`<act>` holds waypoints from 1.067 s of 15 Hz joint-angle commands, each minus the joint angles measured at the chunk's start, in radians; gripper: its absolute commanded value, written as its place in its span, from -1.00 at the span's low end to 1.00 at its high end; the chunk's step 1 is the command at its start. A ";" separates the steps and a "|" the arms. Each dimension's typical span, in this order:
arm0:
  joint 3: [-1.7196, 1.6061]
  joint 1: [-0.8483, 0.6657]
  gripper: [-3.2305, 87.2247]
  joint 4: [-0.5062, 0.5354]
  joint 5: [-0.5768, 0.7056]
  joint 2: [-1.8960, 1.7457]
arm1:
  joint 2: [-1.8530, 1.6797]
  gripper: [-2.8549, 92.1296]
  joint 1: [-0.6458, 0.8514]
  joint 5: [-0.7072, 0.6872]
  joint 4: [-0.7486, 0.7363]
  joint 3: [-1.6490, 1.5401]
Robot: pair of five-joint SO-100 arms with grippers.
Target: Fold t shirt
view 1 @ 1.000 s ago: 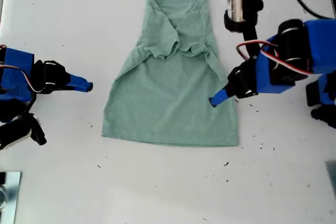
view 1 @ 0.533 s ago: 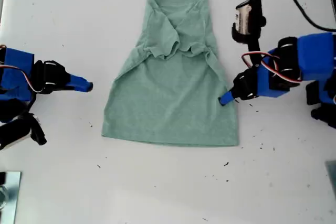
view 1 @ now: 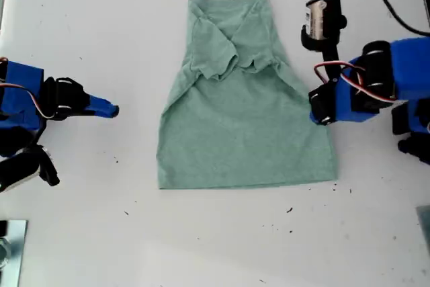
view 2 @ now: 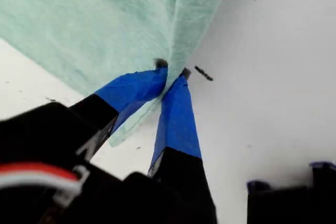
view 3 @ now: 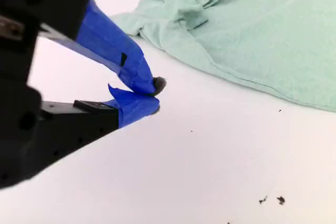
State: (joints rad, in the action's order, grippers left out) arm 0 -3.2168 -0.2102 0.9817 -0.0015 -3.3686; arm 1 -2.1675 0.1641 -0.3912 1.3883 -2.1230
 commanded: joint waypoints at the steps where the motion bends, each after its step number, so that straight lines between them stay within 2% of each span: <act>1: -0.012 0.009 -0.93 -0.017 0.006 -0.009 | 0.023 -0.94 -0.008 -0.040 0.190 0.267; 3: -0.012 0.011 -0.93 -0.017 0.008 -0.011 | 0.153 -0.94 0.002 -0.058 0.298 0.535; 5: -0.012 0.011 -0.93 -0.015 0.008 -0.012 | 0.308 -0.94 0.014 -0.031 0.265 0.689; 6: -0.012 0.011 -0.93 -0.015 0.008 -0.012 | 0.371 -0.94 0.014 0.029 0.239 0.746; 8: -0.012 0.011 -0.93 -0.015 0.008 -0.012 | 0.425 -0.94 -0.008 0.133 0.037 0.746; 11: -0.012 0.009 -0.93 -0.015 0.008 -0.012 | 0.661 -0.95 -0.063 0.141 -0.316 0.746; 12: -0.012 0.009 -0.93 -0.015 0.008 -0.012 | 0.782 -0.83 -0.086 0.126 -0.425 0.758; 13: -0.012 0.008 -0.93 -0.015 0.008 -0.012 | 0.897 -0.52 -0.110 0.103 -0.448 0.834; 14: -0.012 0.009 -0.93 -0.015 0.008 -0.014 | 0.991 -0.35 -0.132 0.094 -0.347 0.977; 15: -0.012 0.009 -0.93 -0.015 0.008 -0.015 | 1.012 -0.25 -0.147 0.071 -0.324 1.023; 16: -0.014 0.009 -0.93 -0.015 0.008 -0.018 | 1.011 -0.32 -0.153 0.087 -0.298 1.023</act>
State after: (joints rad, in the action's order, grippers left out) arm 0 -3.2168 -0.2102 0.9817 -0.0015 -3.3809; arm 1 -1.1704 0.0476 -0.2976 1.0492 -1.1459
